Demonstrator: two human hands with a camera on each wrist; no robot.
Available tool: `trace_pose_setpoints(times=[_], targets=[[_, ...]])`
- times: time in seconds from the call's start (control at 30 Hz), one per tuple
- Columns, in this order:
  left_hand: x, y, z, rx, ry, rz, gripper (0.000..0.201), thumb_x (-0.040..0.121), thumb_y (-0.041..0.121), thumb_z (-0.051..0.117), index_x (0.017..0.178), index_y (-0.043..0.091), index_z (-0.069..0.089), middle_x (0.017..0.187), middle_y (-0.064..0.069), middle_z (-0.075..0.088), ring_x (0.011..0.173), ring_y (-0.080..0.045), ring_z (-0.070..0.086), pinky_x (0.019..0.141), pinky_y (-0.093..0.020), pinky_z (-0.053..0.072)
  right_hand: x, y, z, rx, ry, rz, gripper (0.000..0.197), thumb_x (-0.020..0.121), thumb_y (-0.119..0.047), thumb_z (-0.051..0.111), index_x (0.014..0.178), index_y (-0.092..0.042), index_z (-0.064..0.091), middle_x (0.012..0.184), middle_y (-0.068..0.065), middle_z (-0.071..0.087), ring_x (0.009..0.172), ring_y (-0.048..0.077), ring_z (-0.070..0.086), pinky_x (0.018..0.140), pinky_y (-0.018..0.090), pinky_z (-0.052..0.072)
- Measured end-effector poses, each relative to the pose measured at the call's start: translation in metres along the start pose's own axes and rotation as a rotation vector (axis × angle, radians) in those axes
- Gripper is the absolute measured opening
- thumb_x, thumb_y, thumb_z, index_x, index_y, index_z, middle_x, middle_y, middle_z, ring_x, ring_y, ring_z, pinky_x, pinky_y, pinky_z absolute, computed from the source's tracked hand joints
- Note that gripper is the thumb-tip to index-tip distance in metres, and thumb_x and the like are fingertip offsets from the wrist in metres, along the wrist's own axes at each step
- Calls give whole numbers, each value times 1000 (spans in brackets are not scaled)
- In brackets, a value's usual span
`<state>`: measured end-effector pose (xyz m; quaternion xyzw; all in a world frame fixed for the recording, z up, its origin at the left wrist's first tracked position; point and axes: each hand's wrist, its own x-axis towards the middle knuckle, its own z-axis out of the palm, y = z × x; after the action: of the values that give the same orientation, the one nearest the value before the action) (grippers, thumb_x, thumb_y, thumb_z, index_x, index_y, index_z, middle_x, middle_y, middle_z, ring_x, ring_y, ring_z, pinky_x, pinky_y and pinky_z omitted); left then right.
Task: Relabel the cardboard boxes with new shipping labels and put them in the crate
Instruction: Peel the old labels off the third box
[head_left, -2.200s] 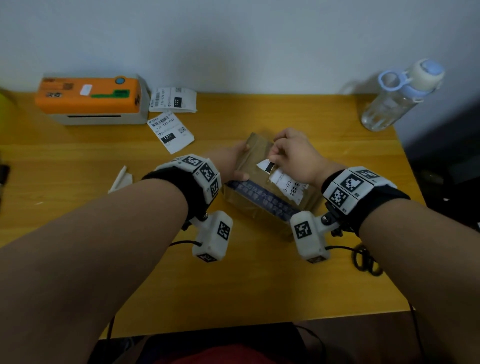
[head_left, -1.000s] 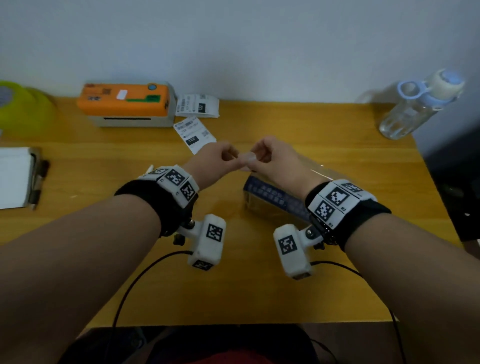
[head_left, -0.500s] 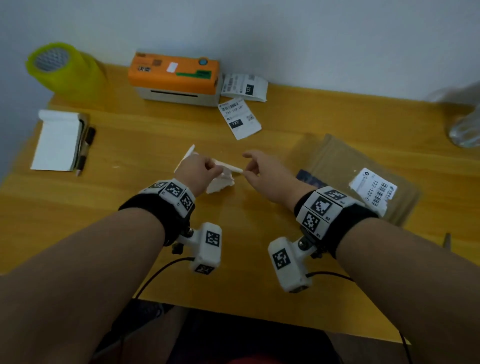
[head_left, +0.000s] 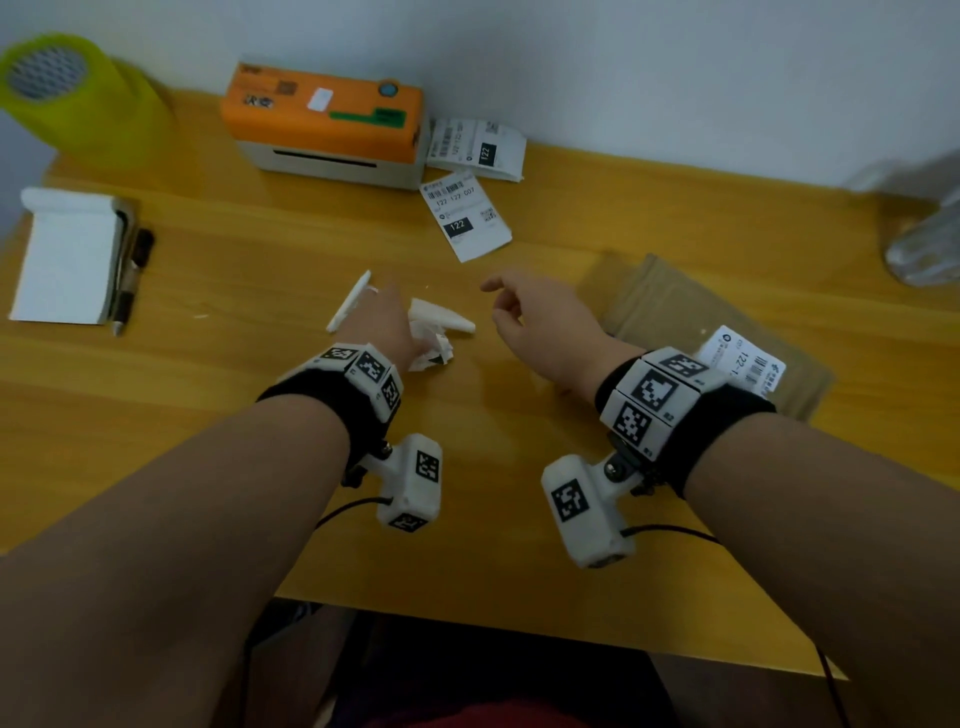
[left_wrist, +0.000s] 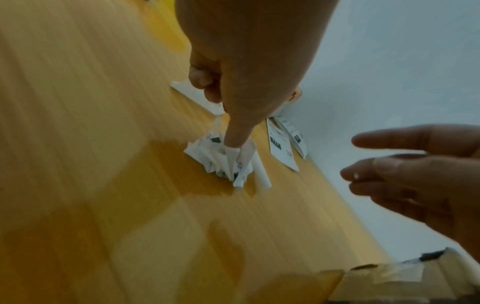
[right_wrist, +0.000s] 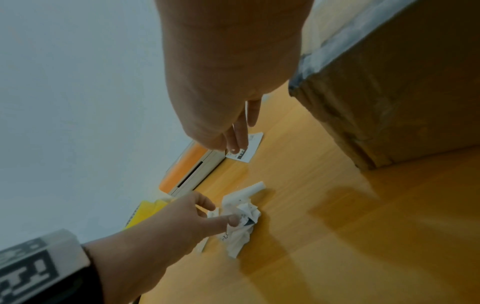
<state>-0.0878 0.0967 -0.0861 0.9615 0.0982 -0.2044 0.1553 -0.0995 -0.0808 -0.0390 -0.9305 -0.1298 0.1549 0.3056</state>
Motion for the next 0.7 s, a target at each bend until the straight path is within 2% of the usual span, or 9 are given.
trace_pose_setpoints(times=[0.07,0.23,0.4,0.47,0.57,0.63,0.7], targets=[[-4,2,-8,-19,23,52,46,83,28,68,117,6,45,115,-15,55,90,-26,54,70,-31,41,-2,-1,-7,3,20,2,33,95,-14,47,127,-18,51,95,-5,56,90,12,53,87,32,44],[-13,25,-31,-9,45,221,36,87,30,64,115,13,50,115,-9,55,97,-24,55,74,-30,42,-8,0,-33,26,88,32,32,95,-15,47,126,-18,52,98,-3,58,92,15,56,85,34,48],[-20,86,-32,-29,99,452,28,91,33,57,112,15,53,112,-6,54,93,-20,54,83,-35,47,-27,35,-57,-6,182,182,31,95,-19,48,126,-20,53,120,3,58,112,19,54,99,40,43],[-23,114,-24,-37,112,566,31,91,34,56,116,14,52,119,-7,49,101,-21,53,88,-34,45,-41,55,-65,-73,267,228,31,93,-18,48,123,-21,55,123,3,57,116,21,51,102,39,36],[-30,158,-13,30,106,756,40,92,37,52,126,16,48,133,-6,43,119,-24,46,100,-38,40,-66,83,-78,-135,379,314,29,88,-13,49,116,-20,58,121,4,56,117,25,47,98,38,30],[-34,185,-8,183,35,856,51,93,42,48,139,20,38,148,-4,31,133,-27,34,108,-40,31,-84,99,-89,-133,420,389,23,84,-8,49,103,-18,58,116,5,56,115,27,47,96,38,30],[-37,206,-2,353,-83,897,61,94,51,38,148,26,21,157,0,14,143,-27,18,115,-45,17,-100,112,-98,-119,464,443,19,81,-4,49,90,-20,53,110,5,56,111,27,47,94,37,29]])
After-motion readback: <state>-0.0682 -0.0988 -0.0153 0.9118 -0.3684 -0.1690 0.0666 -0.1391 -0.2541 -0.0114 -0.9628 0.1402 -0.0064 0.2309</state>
